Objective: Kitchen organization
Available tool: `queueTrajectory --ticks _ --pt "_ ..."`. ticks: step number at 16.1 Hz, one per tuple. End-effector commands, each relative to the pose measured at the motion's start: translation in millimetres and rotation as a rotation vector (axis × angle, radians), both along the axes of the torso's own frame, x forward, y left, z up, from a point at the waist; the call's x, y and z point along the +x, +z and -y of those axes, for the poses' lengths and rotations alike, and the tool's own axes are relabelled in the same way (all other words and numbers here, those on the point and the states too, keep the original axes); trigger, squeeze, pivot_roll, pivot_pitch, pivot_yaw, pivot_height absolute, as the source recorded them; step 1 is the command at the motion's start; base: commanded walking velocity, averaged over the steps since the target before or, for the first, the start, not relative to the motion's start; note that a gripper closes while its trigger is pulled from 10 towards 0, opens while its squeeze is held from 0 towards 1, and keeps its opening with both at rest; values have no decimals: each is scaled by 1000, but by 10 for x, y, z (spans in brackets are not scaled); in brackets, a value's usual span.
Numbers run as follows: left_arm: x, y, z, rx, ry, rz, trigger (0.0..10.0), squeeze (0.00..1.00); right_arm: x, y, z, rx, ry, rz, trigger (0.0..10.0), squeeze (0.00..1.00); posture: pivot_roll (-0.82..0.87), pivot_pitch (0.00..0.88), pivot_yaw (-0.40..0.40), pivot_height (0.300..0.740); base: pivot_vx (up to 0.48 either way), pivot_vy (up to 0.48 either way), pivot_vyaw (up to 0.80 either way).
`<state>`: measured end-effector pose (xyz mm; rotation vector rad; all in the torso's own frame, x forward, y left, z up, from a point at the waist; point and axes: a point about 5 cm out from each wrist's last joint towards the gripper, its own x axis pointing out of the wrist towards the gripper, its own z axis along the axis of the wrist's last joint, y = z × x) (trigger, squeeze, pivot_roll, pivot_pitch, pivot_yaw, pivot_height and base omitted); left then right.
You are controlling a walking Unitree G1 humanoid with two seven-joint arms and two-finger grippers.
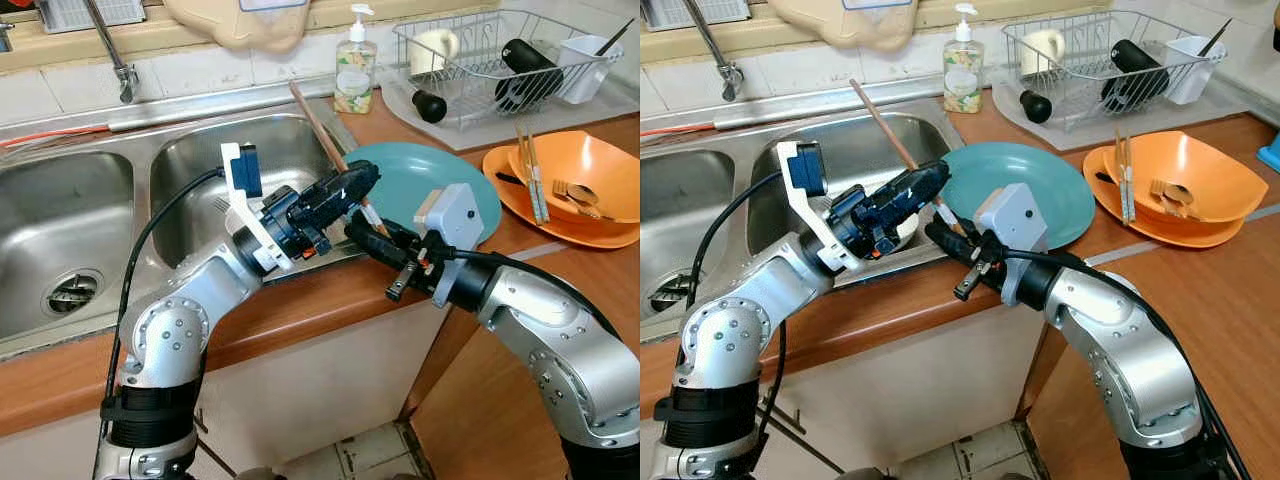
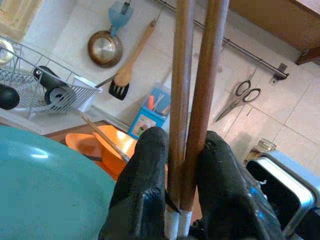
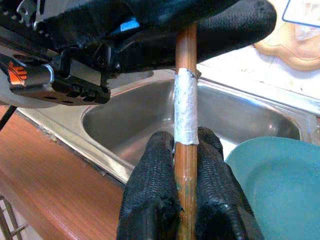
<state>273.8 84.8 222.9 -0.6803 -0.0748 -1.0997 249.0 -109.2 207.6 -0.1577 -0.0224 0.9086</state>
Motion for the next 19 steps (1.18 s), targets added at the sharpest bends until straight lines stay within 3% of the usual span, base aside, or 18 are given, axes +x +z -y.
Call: queueTrajectory --ticks 1,7,8,9,10,11,12,13,14,19 --pt "-10 13 -39 0 15 5 0 0 -13 19 -28 -4 26 7 0 0 -45 0 75 740 0 0 0" --pt "-6 26 -49 -7 24 3 0 0 3 26 -22 -11 20 9 0 0 -43 0 72 740 0 0 0" --pt "-3 25 -50 -7 29 1 0 0 7 28 -19 -16 18 11 2902 0 -42 0 70 740 0 0 0" --pt "0 26 -53 -7 32 1 0 0 12 29 -18 -20 13 15 9020 0 -42 0 70 740 0 0 0" --pt "25 37 -77 -13 56 0 0 0 41 37 -13 -35 -11 34 10000 0 -43 0 69 740 0 0 0" --pt "45 48 -96 -20 74 -1 0 0 55 45 -10 -28 -18 34 10000 71 -43 0 69 740 0 0 0" --pt "60 56 -110 -22 87 -1 0 0 63 54 -9 -20 -20 32 10000 333 -44 0 71 740 0 0 0" --pt "102 75 -156 -30 119 -3 0 0 84 81 4 -4 -38 35 10000 1000 -45 0 74 740 0 0 0" --pt "119 78 -177 -28 135 -5 0 0 93 91 12 -8 -54 47 10000 0 -46 0 76 740 0 0 0" --pt "303 137 -448 -9 317 -15 0 0 98 127 72 -13 -102 70 10000 0 -46 0 80 740 0 0 0"
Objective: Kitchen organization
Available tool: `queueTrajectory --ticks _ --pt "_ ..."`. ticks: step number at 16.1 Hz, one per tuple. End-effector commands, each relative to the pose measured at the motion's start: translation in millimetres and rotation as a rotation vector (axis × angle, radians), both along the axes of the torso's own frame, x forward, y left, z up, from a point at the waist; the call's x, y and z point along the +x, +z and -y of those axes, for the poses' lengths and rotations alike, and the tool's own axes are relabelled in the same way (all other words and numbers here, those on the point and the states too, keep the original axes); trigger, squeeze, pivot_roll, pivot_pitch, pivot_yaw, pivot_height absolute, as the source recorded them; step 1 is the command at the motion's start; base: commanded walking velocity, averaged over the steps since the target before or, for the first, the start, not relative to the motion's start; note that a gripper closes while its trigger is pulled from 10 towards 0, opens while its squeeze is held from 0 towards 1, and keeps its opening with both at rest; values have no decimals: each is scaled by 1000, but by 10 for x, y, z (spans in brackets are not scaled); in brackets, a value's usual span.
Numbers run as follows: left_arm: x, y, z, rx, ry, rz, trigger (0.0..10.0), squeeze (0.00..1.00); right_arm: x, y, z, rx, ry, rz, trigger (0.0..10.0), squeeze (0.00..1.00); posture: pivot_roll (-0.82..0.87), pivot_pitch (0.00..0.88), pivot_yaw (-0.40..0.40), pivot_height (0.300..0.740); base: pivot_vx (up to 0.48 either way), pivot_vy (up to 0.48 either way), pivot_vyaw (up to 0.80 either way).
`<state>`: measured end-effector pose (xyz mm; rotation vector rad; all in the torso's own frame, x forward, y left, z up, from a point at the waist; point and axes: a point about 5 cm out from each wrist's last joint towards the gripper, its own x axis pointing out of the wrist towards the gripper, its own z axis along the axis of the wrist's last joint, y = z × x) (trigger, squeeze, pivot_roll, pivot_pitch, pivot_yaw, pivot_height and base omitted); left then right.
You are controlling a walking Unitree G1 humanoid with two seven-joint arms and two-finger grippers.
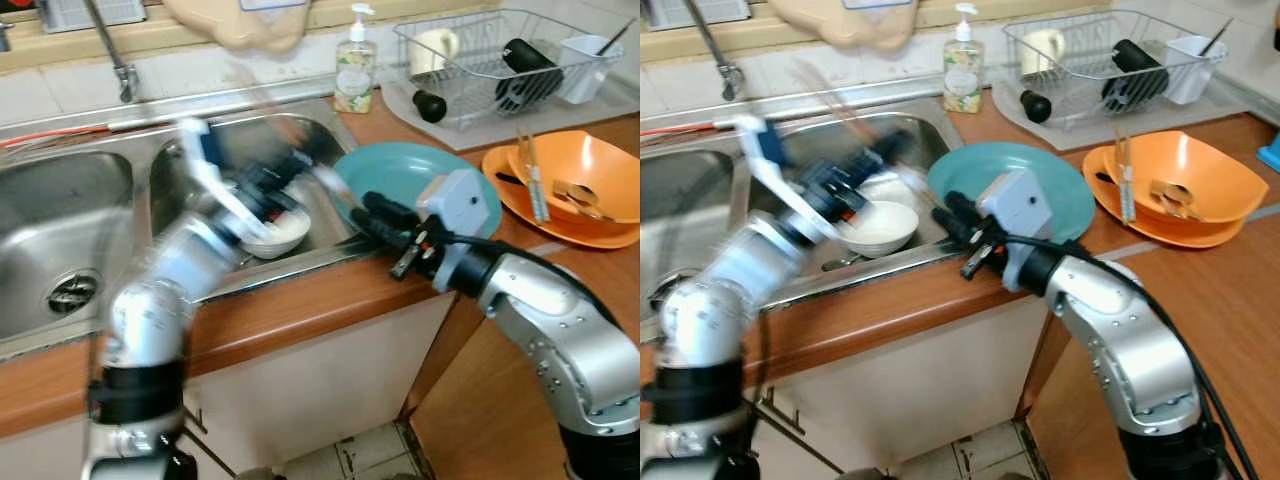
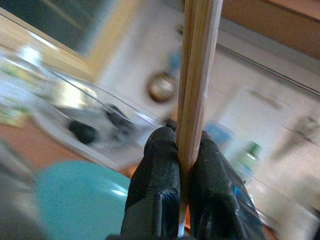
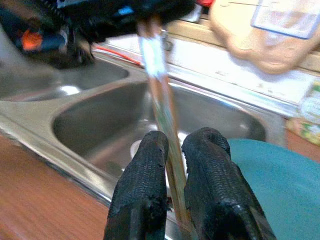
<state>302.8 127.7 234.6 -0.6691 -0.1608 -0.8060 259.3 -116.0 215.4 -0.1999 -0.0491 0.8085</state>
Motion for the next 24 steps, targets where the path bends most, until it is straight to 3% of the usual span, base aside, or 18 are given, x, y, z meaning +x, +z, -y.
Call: queueTrajectory --ticks 1,3,6,11,12,13,14,17,21,23,24 --pt "68 32 -93 6 76 -3 0 0 -12 48 13 5 -8 22 10000 0 -46 0 80 740 0 0 0" --pt "190 25 -281 7 210 -39 0 0 -12 46 20 -2 -14 21 10000 0 -45 0 82 740 0 0 0" --pt "389 -150 -520 95 363 -192 0 0 -13 44 17 -13 -9 21 10000 0 -43 0 79 740 0 0 0" --pt "646 -358 -606 278 525 -315 0 0 -9 35 -14 -25 0 25 10000 0 -42 0 76 740 0 0 0" --pt "690 -446 -581 336 534 -374 10000 0 -17 27 -20 -30 3 22 10000 0 -42 0 76 740 0 0 0" --pt "717 -517 -553 379 530 -414 10000 0 -24 20 -21 -33 3 20 10000 0 -47 0 82 740 0 0 0" --pt "755 -633 -508 447 524 -457 10000 1000 -31 15 -19 -33 -3 19 10000 0 -52 0 88 740 0 0 0" --pt "783 -739 -476 511 520 -480 10000 1000 -34 11 -15 -31 -13 18 10000 0 -55 0 92 740 0 0 0" --pt "810 -757 -513 526 528 -481 10000 1000 -1 0 23 -36 -63 22 10000 0 -56 0 89 740 0 0 0" --pt "805 -742 -543 562 534 -442 10000 1000 32 -15 65 -56 -124 23 10000 0 -58 0 85 740 0 0 0" --pt "794 -706 -551 582 536 -385 10000 1000 78 -32 147 -71 -227 21 10000 0 -57 0 81 740 0 0 0"
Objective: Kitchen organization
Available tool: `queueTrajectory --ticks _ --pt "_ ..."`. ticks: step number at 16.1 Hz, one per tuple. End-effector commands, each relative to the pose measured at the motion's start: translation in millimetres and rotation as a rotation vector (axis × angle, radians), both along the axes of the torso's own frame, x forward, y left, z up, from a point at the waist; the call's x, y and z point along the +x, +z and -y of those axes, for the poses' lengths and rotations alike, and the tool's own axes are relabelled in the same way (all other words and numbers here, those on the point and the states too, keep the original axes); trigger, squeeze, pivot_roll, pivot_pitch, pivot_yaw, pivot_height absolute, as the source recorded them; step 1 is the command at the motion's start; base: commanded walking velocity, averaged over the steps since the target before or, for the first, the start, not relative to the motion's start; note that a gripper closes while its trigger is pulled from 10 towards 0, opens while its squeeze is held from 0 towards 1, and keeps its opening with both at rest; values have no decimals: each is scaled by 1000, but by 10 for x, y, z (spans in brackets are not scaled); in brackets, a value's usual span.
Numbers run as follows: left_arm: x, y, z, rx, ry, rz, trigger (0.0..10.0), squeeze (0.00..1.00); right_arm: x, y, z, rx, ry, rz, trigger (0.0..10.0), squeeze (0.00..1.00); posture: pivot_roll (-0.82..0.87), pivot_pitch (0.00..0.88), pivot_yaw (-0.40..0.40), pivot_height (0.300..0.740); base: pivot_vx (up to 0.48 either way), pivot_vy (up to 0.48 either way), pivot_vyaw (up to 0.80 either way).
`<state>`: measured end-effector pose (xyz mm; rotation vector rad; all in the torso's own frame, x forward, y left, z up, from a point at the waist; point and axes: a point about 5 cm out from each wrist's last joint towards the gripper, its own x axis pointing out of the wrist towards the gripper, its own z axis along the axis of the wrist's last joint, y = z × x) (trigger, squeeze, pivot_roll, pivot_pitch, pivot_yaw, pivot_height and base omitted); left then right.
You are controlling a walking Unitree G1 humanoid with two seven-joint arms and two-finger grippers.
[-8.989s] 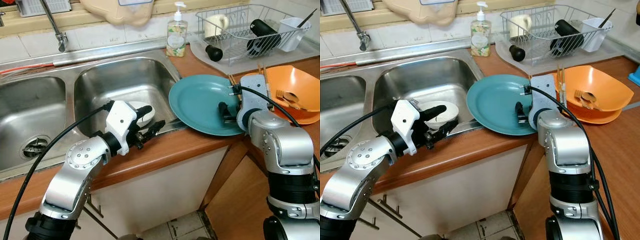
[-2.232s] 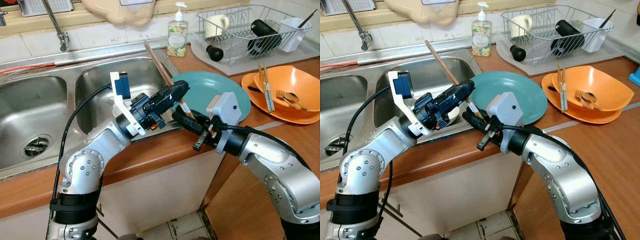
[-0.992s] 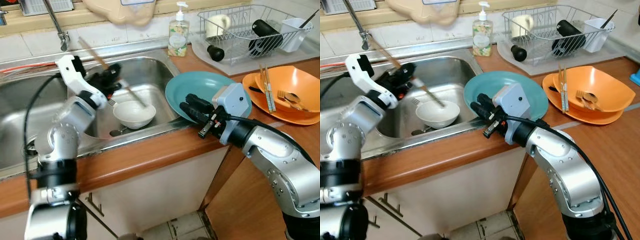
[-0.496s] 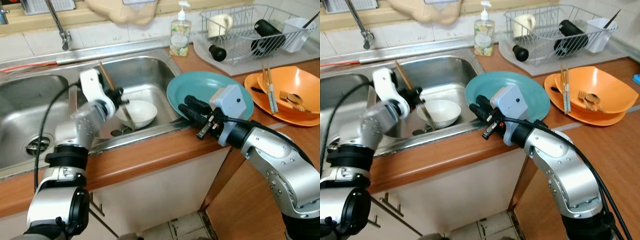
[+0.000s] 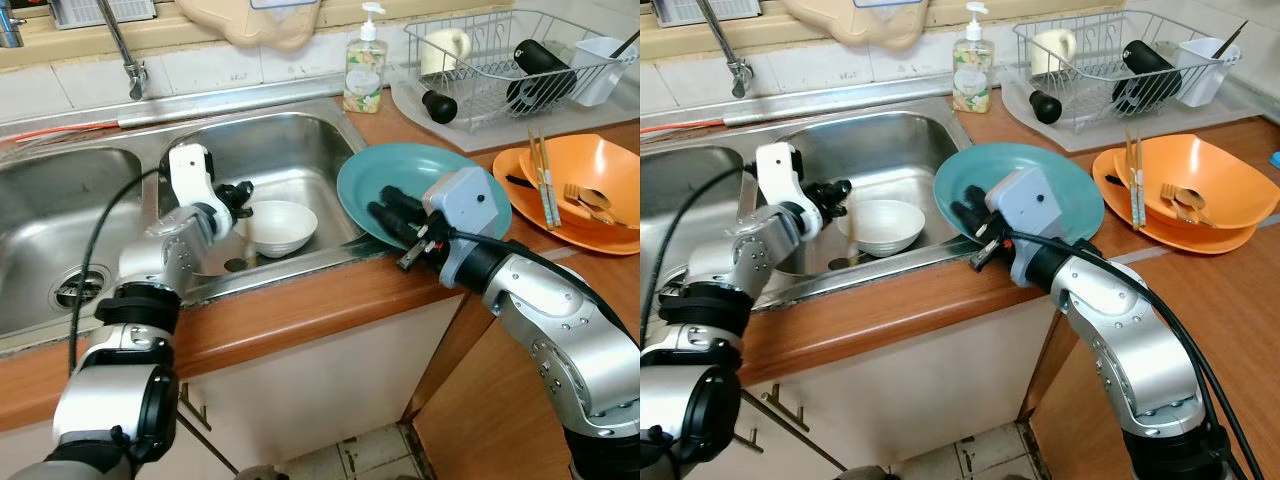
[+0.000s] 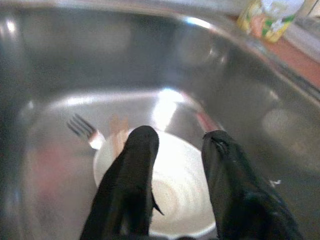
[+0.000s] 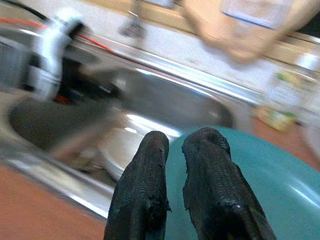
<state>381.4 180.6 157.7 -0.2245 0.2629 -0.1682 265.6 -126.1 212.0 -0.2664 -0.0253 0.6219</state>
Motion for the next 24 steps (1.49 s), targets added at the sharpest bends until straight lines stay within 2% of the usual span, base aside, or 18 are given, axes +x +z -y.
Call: queueTrajectory --ticks 1,3,4,5,6,9,10,13,16,18,22,23,24 --pt "1 77 -21 38 -13 48 10000 1000 29 -1 71 1 -65 -3 10000 0 -57 0 81 740 0 0 0" --pt "-32 128 -13 73 -35 115 10000 1000 80 -17 174 34 -179 -25 10000 0 -55 0 74 740 0 0 0" --pt "-95 190 10 113 -74 194 10000 1000 99 -28 262 82 -266 -66 10000 1000 -53 0 70 740 0 0 0" --pt "-112 205 19 122 -86 214 10000 1000 98 -32 277 95 -274 -78 10000 1000 -53 0 70 740 0 0 0" --pt "-177 232 45 119 -122 261 10000 0 78 -43 314 104 -298 -99 10000 1000 -51 0 70 740 0 0 0" --pt "-409 321 117 96 -214 367 10000 0 5 -63 412 103 -376 -156 10000 1000 -53 0 71 740 0 0 0" --pt "-531 324 157 103 -254 396 10000 0 -31 -85 465 102 -418 -187 10000 1000 -52 0 68 740 0 0 0" --pt "-825 289 258 116 -361 416 10000 0 -65 -128 579 94 -517 -239 10000 1000 -51 0 59 740 0 0 0" --pt "-1138 203 294 156 -498 383 10000 0 -91 -98 652 69 -585 -258 10000 1000 -44 0 47 740 0 0 0" --pt "-1249 149 296 179 -555 348 10000 0 -92 -100 684 53 -621 -277 10000 1000 -41 0 45 740 0 0 0" --pt "-1325 108 301 213 -594 319 10000 0 -64 -140 738 73 -693 -318 10000 996 -41 0 47 740 0 0 0" --pt "-1346 108 332 201 -625 313 10000 0 -43 -153 755 81 -713 -340 10000 0 -41 0 43 740 0 0 0" --pt "-1351 107 352 184 -634 306 10000 1000 -22 -169 774 94 -730 -366 10000 0 -45 0 41 740 0 0 0"
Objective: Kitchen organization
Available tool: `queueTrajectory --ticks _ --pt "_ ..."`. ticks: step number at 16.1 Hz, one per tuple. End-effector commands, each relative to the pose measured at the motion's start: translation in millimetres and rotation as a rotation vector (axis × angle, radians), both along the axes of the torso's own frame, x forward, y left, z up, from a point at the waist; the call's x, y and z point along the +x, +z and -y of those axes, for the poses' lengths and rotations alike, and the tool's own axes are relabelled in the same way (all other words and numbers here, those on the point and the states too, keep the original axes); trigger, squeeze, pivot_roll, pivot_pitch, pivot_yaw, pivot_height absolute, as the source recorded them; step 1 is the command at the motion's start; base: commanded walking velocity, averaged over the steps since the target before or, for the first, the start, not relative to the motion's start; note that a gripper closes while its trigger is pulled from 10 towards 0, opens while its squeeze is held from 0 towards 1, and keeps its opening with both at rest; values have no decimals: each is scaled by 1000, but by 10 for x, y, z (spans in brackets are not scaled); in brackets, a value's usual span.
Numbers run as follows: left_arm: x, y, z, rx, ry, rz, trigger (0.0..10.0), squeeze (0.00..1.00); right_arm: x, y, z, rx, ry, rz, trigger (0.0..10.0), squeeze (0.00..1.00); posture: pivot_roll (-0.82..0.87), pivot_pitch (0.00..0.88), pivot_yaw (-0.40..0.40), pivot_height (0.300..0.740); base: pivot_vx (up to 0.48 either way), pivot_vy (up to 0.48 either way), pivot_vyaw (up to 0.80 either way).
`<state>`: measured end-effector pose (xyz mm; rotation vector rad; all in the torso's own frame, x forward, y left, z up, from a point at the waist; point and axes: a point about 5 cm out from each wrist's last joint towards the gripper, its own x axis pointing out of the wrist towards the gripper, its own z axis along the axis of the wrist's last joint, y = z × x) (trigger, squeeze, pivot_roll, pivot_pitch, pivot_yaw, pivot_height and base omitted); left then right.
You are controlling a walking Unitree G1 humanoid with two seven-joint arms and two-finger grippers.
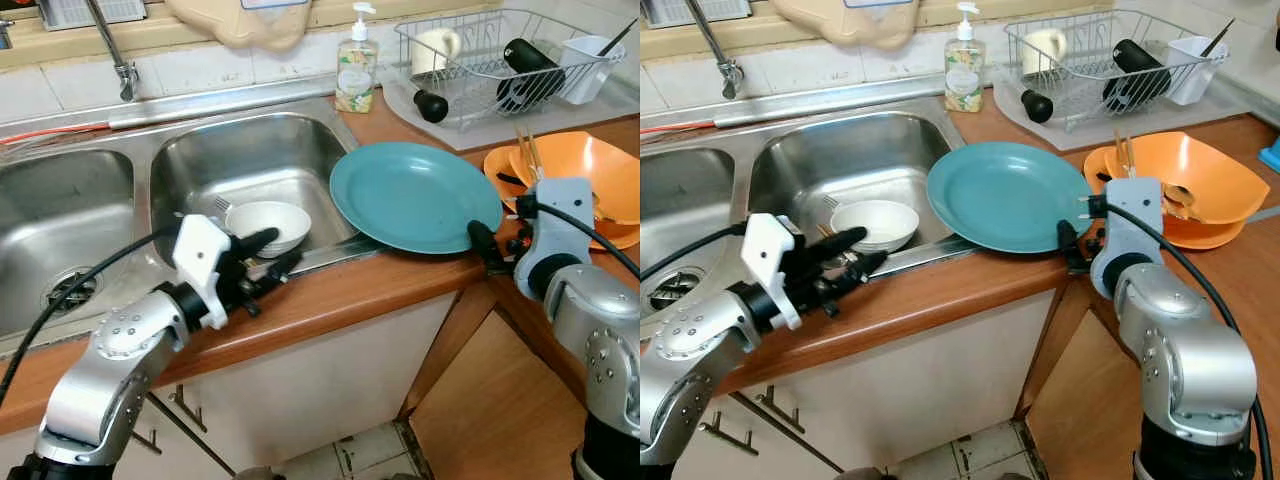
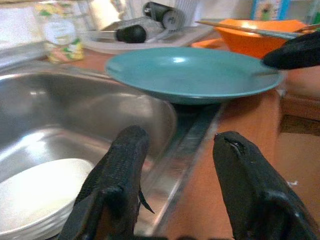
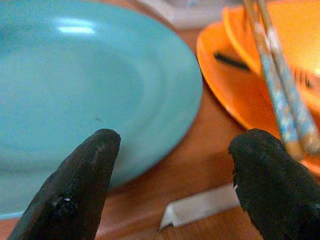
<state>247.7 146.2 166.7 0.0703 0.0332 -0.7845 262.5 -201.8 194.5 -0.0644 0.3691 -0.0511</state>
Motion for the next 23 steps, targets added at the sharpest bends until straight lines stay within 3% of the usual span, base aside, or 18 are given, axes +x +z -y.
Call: queueTrajectory --ticks 1,4,6,7,9,14,15,16,17,18,23 --pt "-20 18 14 -6 -15 -9 10000 1000 20 2 25 21 -26 -16 10000 0 -45 0 41 740 0 0 0" --pt "-41 1 33 38 -22 7 10000 1000 43 -14 37 61 -46 -28 10000 0 -46 0 44 740 0 0 0" --pt "-40 12 56 45 -41 6 10000 63 97 -51 50 103 -71 -46 10000 0 -37 0 46 740 0 0 0" --pt "-39 21 65 43 -44 8 10000 0 122 -52 35 120 -64 -44 10000 0 -37 0 46 740 0 0 0" --pt "-41 21 72 43 -49 7 10000 0 156 -49 10 152 -63 -48 10000 0 -33 0 49 740 0 0 0" --pt "-35 35 97 46 -64 10 10000 0 264 -85 -36 348 -80 -55 10000 0 -21 0 52 740 0 0 0" --pt "-35 37 99 46 -65 10 10000 0 274 -85 -45 367 -76 -53 8353 0 -21 0 52 740 0 0 0" --pt "-35 39 100 45 -66 10 10000 0 292 -80 -65 407 -69 -49 4667 0 -20 0 53 740 0 0 0" --pt "-34 39 100 45 -67 11 10000 0 299 -75 -78 427 -63 -47 3412 0 -20 0 53 740 0 0 0" --pt "-26 40 101 48 -68 13 10000 0 316 -59 -118 467 -40 -42 0 0 -22 0 55 740 0 0 0" --pt "-24 32 135 49 -81 11 10000 0 329 -75 -175 505 -18 -48 0 0 -20 0 56 740 0 0 0"
